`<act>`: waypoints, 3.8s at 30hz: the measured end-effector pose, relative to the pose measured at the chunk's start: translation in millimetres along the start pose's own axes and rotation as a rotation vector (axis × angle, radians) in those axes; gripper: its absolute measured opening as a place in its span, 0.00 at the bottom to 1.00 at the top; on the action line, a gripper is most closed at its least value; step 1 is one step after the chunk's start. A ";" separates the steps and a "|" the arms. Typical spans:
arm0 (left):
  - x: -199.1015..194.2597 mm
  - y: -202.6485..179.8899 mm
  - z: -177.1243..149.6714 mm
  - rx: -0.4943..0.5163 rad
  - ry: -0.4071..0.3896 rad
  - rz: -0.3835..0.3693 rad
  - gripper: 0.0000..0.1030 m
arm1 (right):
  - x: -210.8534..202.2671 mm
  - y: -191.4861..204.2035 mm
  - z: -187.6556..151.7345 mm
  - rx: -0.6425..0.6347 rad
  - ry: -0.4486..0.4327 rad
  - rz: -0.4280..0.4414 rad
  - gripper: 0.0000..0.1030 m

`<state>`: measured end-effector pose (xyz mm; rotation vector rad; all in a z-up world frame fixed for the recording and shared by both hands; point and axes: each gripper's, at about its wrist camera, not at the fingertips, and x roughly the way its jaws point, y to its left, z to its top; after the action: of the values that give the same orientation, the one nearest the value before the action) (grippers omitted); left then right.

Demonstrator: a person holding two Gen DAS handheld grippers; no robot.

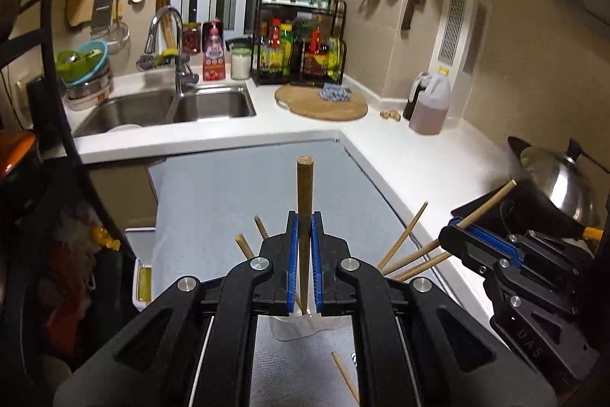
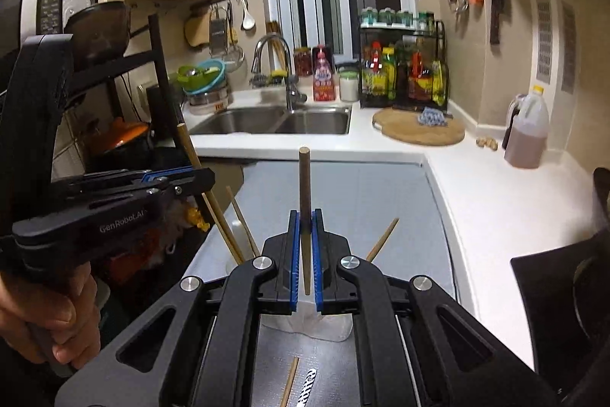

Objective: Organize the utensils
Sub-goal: 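Lower both held chopsticks into the clear container and open both tools, then move both open tools back toward the loose chopstick and white spoon, then close the left tool on the wooden chopstick while the right tool grasps the white spoon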

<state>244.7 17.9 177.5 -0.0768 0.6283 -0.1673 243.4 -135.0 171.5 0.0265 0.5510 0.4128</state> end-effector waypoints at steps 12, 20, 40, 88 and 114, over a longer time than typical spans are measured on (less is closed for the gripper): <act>8.2 4.6 -10.1 -0.010 0.032 0.014 0.31 | 16.8 -10.3 -14.9 0.025 0.084 -0.049 0.39; -63.8 -8.9 -22.5 0.001 -0.084 0.037 0.33 | -49.3 -5.4 -15.1 0.001 -0.026 -0.086 0.39; -112.5 1.3 -207.1 -0.050 -0.068 0.087 0.33 | -132.8 21.7 -179.5 0.137 -0.008 -0.062 0.04; -39.8 -40.0 -277.6 -0.046 0.167 -0.030 0.33 | -52.5 -11.0 -288.2 0.280 0.288 -0.163 0.07; -20.9 -30.5 -287.7 -0.026 0.331 0.102 0.07 | -59.4 -11.0 -300.5 0.252 0.313 -0.146 0.15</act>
<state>54.2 -14.3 -38.7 -0.0418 0.9626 -0.0734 47.4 -193.6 -56.7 0.1649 0.9055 0.2033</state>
